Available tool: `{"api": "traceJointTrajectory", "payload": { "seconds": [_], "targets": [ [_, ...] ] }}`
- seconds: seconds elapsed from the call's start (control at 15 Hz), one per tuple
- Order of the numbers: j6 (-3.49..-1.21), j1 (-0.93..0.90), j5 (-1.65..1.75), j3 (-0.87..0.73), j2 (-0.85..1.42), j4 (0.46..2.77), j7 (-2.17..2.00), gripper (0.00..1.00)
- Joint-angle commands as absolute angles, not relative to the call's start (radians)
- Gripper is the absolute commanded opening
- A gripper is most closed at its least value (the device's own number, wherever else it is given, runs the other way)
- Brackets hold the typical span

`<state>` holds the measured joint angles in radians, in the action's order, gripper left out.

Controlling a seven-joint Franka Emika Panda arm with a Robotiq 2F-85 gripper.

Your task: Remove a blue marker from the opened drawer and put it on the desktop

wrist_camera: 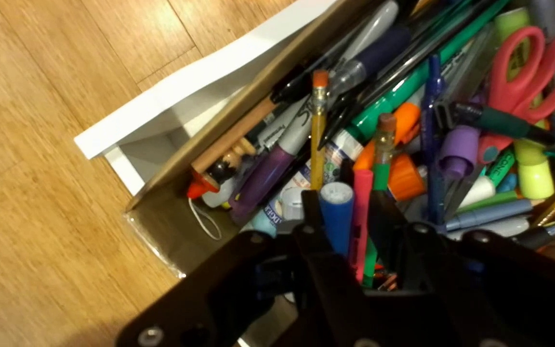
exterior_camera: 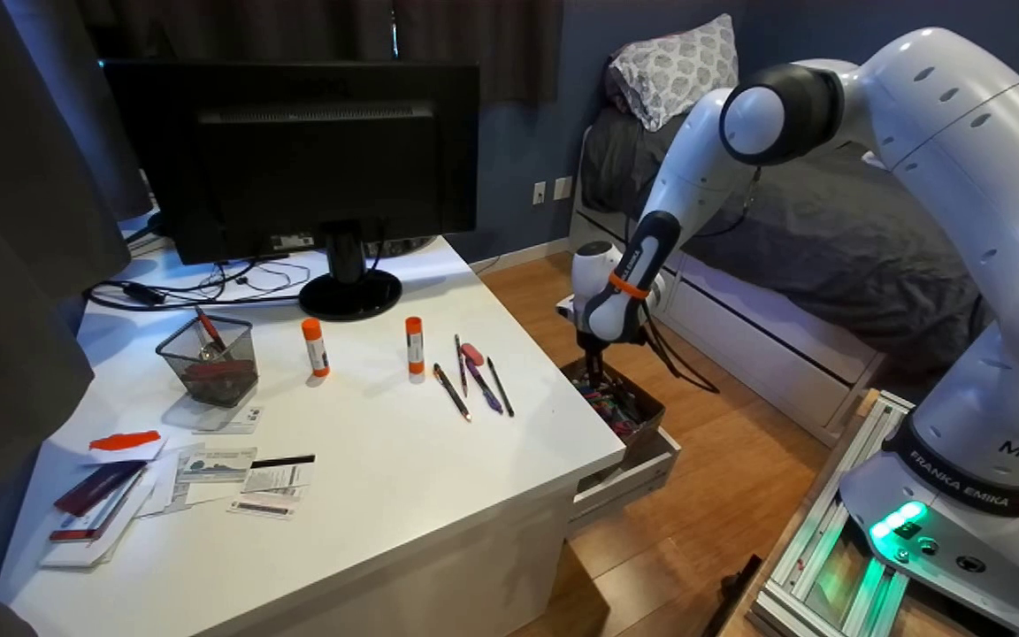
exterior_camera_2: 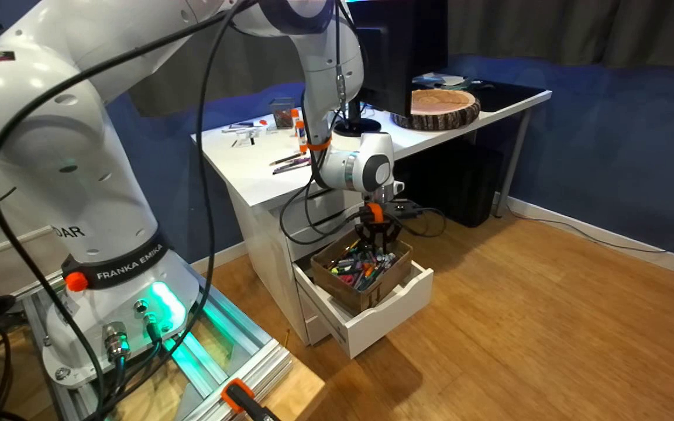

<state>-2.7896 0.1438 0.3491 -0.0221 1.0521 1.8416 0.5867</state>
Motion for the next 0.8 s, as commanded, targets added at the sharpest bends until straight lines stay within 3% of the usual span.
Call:
{"api": "traceJointTrajectory", "payload": {
  "seconds": [0.0, 0.73],
  "targets": [
    [-2.793, 0.147, 0.377, -0.019, 1.093, 1.799, 0.616, 0.33],
    [-2.79, 0.152, 0.37, -0.011, 1.129, 1.759, 0.674, 0.32]
  ]
}}
